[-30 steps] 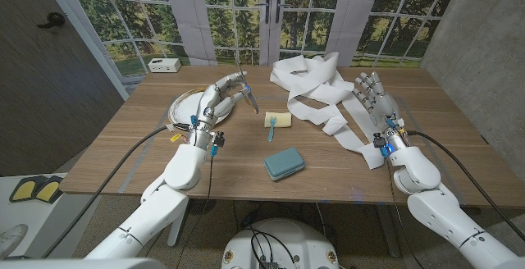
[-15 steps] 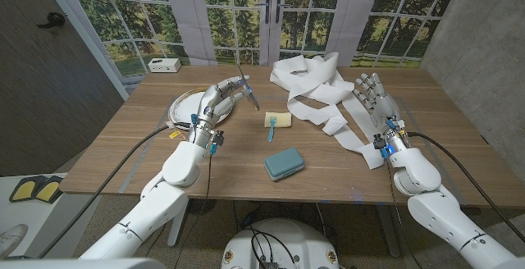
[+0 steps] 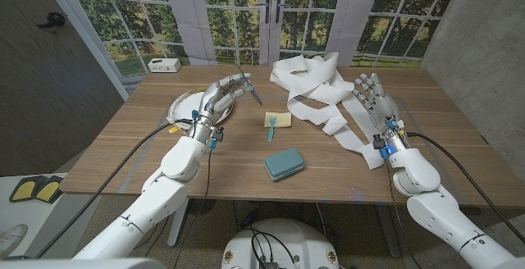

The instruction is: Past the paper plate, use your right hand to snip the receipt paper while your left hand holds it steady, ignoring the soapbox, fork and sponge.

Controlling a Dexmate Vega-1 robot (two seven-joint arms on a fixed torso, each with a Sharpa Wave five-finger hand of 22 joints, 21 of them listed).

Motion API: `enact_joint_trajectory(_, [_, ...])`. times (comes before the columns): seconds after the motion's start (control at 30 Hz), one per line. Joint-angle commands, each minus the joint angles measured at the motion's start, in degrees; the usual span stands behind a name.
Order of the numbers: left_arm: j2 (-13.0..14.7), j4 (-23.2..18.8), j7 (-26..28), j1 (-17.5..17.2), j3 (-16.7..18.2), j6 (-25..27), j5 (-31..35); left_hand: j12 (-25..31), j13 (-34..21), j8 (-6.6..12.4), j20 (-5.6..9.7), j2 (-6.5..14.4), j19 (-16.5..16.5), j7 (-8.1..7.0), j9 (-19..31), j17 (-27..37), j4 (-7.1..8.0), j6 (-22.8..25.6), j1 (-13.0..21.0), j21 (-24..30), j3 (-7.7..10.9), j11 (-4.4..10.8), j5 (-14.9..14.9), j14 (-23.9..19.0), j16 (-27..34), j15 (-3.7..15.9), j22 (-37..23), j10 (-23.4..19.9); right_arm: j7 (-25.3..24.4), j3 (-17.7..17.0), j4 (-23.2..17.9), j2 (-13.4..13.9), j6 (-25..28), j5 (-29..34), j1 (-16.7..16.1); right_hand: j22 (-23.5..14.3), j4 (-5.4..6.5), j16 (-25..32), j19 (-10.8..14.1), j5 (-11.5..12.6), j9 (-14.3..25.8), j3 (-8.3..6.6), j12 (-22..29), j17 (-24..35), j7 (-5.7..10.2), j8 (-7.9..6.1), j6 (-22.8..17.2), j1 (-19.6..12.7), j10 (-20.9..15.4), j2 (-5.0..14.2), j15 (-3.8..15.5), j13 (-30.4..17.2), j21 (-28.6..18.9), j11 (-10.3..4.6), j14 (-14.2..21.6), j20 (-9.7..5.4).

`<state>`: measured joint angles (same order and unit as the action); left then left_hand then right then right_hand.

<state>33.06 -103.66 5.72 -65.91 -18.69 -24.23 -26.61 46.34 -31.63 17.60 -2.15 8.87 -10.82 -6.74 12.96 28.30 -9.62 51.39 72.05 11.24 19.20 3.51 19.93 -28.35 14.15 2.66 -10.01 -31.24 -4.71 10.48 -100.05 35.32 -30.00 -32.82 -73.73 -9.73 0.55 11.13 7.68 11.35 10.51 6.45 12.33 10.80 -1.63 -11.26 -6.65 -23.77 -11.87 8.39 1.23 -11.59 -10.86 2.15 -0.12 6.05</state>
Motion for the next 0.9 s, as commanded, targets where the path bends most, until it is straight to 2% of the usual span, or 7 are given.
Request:
enact_joint_trajectory(0.03, [0.4, 1.9, -5.5, 2.1, -1.1, 0.0, -6.4, 1.1, -1.8, 0.39, -0.18, 0.3, -0.3, 0.14, 0.4, 0.2, 0.38, 0.9, 0.0, 0.0, 0.88, 8.01, -0.1, -0.5, -0.2, 9.89, -0.1, -8.1, -0.4, 0.0, -0.5, 0.1, 0.4, 0.3, -0.2, -0.1, -0.06, 0.3, 0.1, -0.2, 0.3, -0.22, -0.1, 0.2, 0.23, -0.28, -0.9, -0.3, -0.6, -0.27, 0.02, -0.1, 0.0, -0.27, 0.0, 0.38])
enact_joint_trajectory(0.23, [0.6, 2.3, -7.9, 2.8, -1.4, 0.6, -9.6, 1.3, -1.7, 0.35, 0.51, 0.2, 0.1, 0.28, 0.7, -0.1, 0.52, 0.9, -0.4, -0.1, 1.13, 8.00, 0.0, -0.5, -0.6, 9.94, -0.1, -8.2, -0.5, 0.2, -0.4, -0.1, 0.3, 0.4, -0.1, -0.1, -0.06, 0.3, 0.1, -0.2, 0.3, -0.32, 0.0, 0.2, 0.58, -0.41, -1.3, -0.3, -0.9, -0.21, 0.09, -0.2, 0.0, -0.40, 0.0, 0.39])
enact_joint_trajectory(0.5, [0.8, 3.1, -10.9, 3.8, -1.7, 1.5, -13.0, 1.5, -1.6, 0.41, 0.60, 0.0, 0.4, 0.24, 1.0, -0.3, 0.47, 1.1, -0.6, -0.2, 1.44, 8.01, 0.1, -0.5, -1.0, 10.02, 0.0, -8.2, -0.5, 0.4, -0.3, -0.3, 0.5, 0.4, 0.3, -0.1, -0.14, 0.3, 0.1, -0.2, 0.3, -0.44, 0.0, 0.2, 0.64, -0.39, -1.4, -0.4, -0.9, -0.20, 0.06, -0.2, 0.0, -0.66, 0.0, 0.41])
enact_joint_trajectory(0.9, [-0.2, 4.7, -14.0, 5.0, -2.2, 2.5, -17.1, 1.7, -1.4, 0.27, 1.46, -0.1, 0.4, 0.49, 1.5, -0.6, 0.32, 0.8, -0.8, -0.1, 1.84, 8.00, 0.1, -1.2, -1.2, 10.28, 0.0, -8.2, -0.4, 0.6, -0.2, -0.3, 0.7, 0.5, 0.7, -0.1, -0.15, 0.4, 0.1, -0.3, 0.3, -0.53, 0.0, 0.2, 0.66, -0.39, -1.5, -0.4, -1.1, -0.24, 0.47, -0.2, 0.0, -0.67, 0.1, 0.39])
